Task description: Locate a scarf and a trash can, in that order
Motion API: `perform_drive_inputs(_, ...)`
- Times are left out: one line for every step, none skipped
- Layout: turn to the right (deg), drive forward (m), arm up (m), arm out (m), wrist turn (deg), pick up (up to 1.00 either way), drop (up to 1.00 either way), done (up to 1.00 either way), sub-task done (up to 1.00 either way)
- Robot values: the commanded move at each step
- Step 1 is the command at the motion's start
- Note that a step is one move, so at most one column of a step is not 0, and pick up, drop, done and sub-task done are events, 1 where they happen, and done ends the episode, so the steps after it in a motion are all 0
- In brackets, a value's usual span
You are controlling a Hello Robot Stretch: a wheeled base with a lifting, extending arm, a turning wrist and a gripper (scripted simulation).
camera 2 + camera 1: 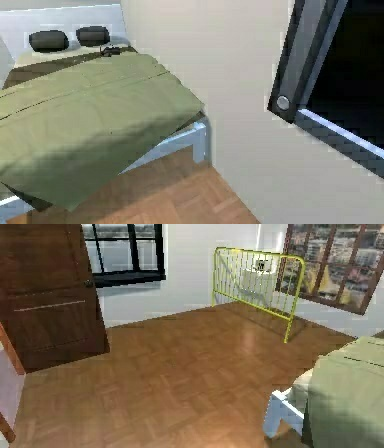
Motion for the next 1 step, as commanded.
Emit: perform_drive_inputs(-36.0, 0.00, 0.00, 0.00, 0.0, 0.00, 0.00, 0.00, 0.00)
